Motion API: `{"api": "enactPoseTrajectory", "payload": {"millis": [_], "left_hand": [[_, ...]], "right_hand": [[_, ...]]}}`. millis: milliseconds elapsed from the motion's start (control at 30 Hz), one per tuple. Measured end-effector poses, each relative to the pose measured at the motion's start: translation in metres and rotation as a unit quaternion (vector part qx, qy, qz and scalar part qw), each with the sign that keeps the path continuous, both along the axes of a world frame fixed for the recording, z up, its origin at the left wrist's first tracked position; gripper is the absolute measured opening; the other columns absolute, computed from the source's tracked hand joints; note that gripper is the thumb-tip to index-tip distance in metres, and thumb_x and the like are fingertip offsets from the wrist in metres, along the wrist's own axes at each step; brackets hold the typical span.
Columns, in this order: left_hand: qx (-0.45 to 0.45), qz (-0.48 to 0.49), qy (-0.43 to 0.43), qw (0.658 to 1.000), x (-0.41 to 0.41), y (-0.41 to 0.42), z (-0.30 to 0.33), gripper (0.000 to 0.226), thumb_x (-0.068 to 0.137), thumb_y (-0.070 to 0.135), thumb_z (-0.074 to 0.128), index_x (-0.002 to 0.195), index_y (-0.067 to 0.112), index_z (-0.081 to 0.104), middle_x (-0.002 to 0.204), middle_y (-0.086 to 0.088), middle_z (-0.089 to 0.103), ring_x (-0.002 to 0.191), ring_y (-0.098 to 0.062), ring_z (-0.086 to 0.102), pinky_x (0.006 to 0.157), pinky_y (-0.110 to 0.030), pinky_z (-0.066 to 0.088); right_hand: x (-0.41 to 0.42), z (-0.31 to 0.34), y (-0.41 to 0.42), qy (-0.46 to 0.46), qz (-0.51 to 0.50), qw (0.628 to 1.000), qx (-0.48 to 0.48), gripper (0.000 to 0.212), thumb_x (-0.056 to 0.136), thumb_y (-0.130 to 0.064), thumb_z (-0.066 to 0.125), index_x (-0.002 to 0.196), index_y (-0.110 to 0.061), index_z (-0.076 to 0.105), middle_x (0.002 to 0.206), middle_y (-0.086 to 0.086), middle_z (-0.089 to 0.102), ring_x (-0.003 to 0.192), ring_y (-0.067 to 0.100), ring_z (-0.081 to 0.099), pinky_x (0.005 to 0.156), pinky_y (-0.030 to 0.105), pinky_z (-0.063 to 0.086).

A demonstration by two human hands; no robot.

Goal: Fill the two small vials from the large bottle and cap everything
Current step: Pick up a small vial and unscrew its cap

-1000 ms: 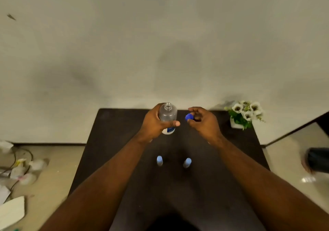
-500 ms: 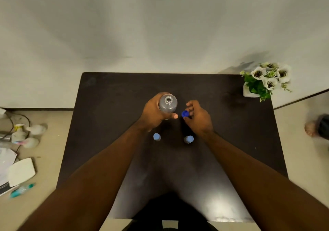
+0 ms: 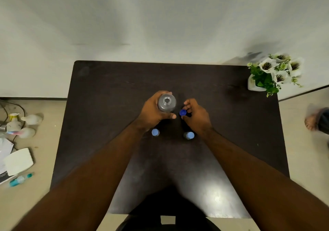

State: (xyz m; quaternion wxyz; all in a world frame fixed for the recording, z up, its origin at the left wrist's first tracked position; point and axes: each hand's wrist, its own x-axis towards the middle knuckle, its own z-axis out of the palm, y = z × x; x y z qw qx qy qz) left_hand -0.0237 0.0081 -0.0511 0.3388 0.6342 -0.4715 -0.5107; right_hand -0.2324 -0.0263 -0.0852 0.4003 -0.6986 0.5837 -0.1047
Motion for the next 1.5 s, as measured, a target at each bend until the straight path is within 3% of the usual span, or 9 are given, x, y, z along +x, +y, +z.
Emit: {"api": "enactPoseTrajectory", "payload": {"millis": [233,367,500,633,767,933,1100,1267,1500], "left_hand": [[0.020,-0.002,0.047,0.999,0.008,0.013,-0.009,0.102,0.061,0.006,0.096,0.147,0.024,0.044,0.139,0.011,0.059,0.128,-0.001,0.058,0.102,-0.023,0.052],[0.018,0.038,0.095,0.995,0.029,0.049,-0.013,0.086,0.070,0.017,0.087,0.146,0.024,0.047,0.152,-0.002,0.054,0.145,-0.018,0.048,0.119,-0.044,0.039],[0.011,0.076,0.071,0.994,0.050,0.092,-0.017,0.046,0.096,0.001,0.066,0.134,0.026,0.056,0.143,-0.002,0.061,0.137,-0.011,0.055,0.120,-0.046,0.041],[0.030,0.065,0.019,0.997,0.051,0.120,-0.029,0.051,0.093,-0.016,0.059,0.132,0.017,0.059,0.136,0.003,0.062,0.132,-0.012,0.055,0.119,-0.042,0.041],[0.014,0.011,0.001,1.000,0.041,0.124,-0.036,0.060,0.083,-0.001,0.079,0.134,0.023,0.059,0.130,0.014,0.064,0.125,-0.004,0.059,0.110,-0.027,0.046],[-0.012,-0.004,-0.039,0.999,0.030,0.117,-0.038,0.044,0.077,0.016,0.085,0.105,0.044,0.066,0.099,0.027,0.072,0.095,0.012,0.068,0.081,-0.009,0.051],[-0.023,0.012,-0.031,0.999,0.024,0.109,-0.037,0.024,0.077,0.038,0.072,0.101,0.040,0.070,0.095,0.013,0.079,0.090,-0.001,0.074,0.078,-0.030,0.060],[-0.030,-0.012,-0.019,0.999,0.030,0.105,-0.036,0.012,0.089,0.032,0.073,0.100,0.029,0.077,0.095,0.009,0.080,0.091,-0.008,0.076,0.083,-0.043,0.062],[-0.118,-0.021,0.042,0.992,0.052,0.085,0.047,0.016,0.089,0.015,0.079,0.094,0.029,0.074,0.094,0.004,0.078,0.089,-0.015,0.076,0.077,-0.028,0.057]], "right_hand": [[-0.001,0.006,0.001,-0.001,-0.010,1.000,0.006,0.055,0.077,-0.017,0.082,0.116,-0.037,0.048,0.105,-0.015,0.059,0.095,0.006,0.059,0.084,0.031,0.055],[-0.003,0.030,0.007,-0.016,-0.045,0.998,-0.048,0.034,0.081,-0.032,0.078,0.103,-0.039,0.052,0.096,-0.014,0.061,0.088,0.006,0.060,0.076,0.029,0.054],[0.010,0.062,0.038,0.041,0.041,0.984,-0.170,0.015,0.090,-0.050,0.061,0.092,-0.037,0.052,0.086,-0.016,0.058,0.084,0.001,0.048,0.068,0.022,0.042],[0.044,0.080,0.076,0.051,0.166,0.955,-0.239,0.025,0.093,-0.044,0.062,0.097,-0.020,0.068,0.093,-0.003,0.067,0.090,0.016,0.058,0.077,0.032,0.048],[0.075,0.081,0.098,0.074,0.208,0.954,-0.203,0.031,0.093,-0.040,0.064,0.110,-0.014,0.069,0.101,0.004,0.068,0.094,0.024,0.062,0.076,0.040,0.053],[0.092,0.074,0.102,0.145,0.228,0.947,-0.172,0.026,0.099,-0.033,0.056,0.113,-0.014,0.066,0.110,0.006,0.061,0.091,0.023,0.062,0.075,0.036,0.053],[0.099,0.069,0.096,0.169,0.183,0.960,-0.125,0.018,0.098,-0.025,0.054,0.108,-0.012,0.064,0.119,0.006,0.053,0.086,0.025,0.063,0.076,0.040,0.055],[0.102,0.075,0.090,0.135,0.136,0.977,-0.089,0.019,0.097,-0.023,0.056,0.111,-0.013,0.063,0.116,0.005,0.057,0.093,0.025,0.064,0.081,0.040,0.054],[0.102,0.150,0.062,0.030,0.129,0.981,-0.138,0.024,0.088,-0.033,0.074,0.110,-0.026,0.071,0.109,-0.006,0.067,0.096,0.011,0.064,0.087,0.020,0.049]]}}
